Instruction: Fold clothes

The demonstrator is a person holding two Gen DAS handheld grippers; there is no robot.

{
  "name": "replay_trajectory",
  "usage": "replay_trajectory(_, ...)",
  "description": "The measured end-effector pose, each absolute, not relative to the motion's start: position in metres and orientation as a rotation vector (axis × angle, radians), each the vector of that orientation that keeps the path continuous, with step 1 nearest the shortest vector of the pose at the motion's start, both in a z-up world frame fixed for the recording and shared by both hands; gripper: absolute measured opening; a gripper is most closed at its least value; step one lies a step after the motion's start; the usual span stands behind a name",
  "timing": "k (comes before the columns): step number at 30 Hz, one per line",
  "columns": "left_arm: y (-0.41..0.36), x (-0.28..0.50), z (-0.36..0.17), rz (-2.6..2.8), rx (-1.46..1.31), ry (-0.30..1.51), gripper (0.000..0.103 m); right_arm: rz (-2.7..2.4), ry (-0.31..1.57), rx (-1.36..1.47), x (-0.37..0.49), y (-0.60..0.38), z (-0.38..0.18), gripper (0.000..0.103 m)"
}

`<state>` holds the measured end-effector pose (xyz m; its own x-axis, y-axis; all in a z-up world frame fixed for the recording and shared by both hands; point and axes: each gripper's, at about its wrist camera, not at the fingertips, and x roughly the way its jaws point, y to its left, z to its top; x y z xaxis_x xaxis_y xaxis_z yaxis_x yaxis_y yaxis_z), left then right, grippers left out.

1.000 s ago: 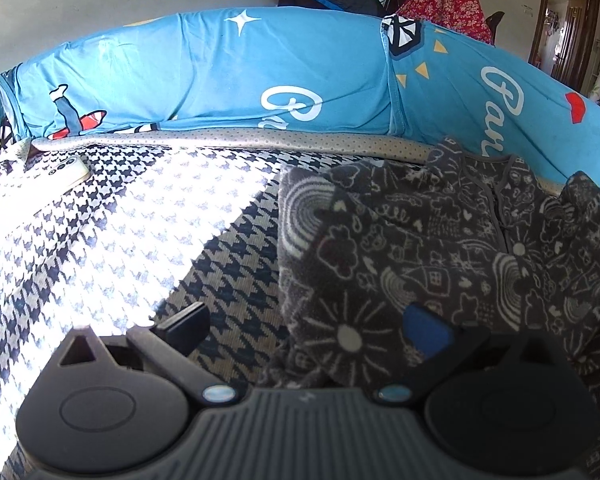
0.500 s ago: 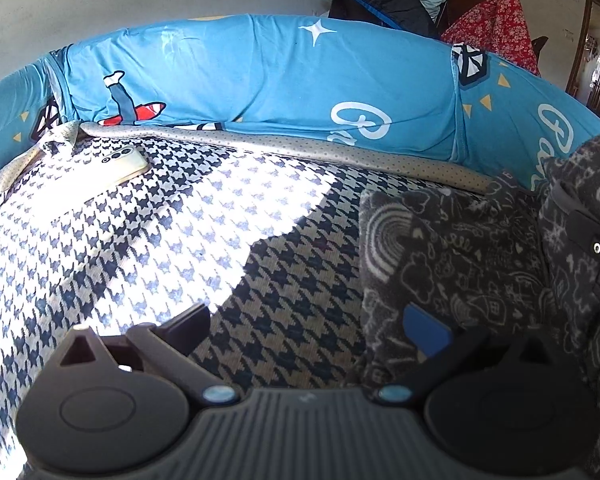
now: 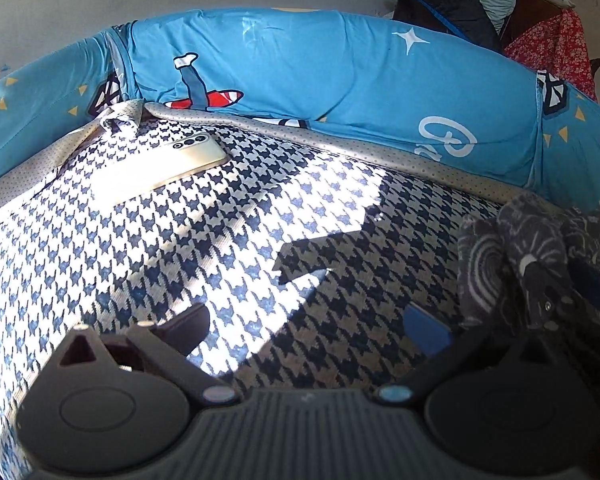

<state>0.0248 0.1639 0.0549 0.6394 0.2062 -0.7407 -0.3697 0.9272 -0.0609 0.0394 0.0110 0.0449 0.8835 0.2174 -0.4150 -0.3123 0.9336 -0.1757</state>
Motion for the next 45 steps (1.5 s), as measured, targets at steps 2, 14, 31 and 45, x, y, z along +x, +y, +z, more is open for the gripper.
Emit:
replay_trajectory(2, 0.164, 0.024, 0.056, 0.327, -0.223, 0.812, 0.103, 0.3, 0.417, -0.234, 0.036, 0.011, 0.046, 0.033)
replay_trajectory(14, 0.151, 0.026, 0.056, 0.306, -0.212, 0.812, 0.103, 0.37, 0.515, -0.09, 0.033, -0.039, 0.069, 0.038)
replay_trajectory(31, 0.151, 0.025, 0.059, 0.311, -0.191, 0.802, 0.103, 0.449, 0.565, -0.162, 0.031, -0.018, 0.041, 0.018)
replay_trajectory(45, 0.15, 0.027, 0.057, 0.32, -0.162, 0.824, 0.103, 0.542, 0.555, -0.23, 0.025, 0.006, 0.021, 0.04)
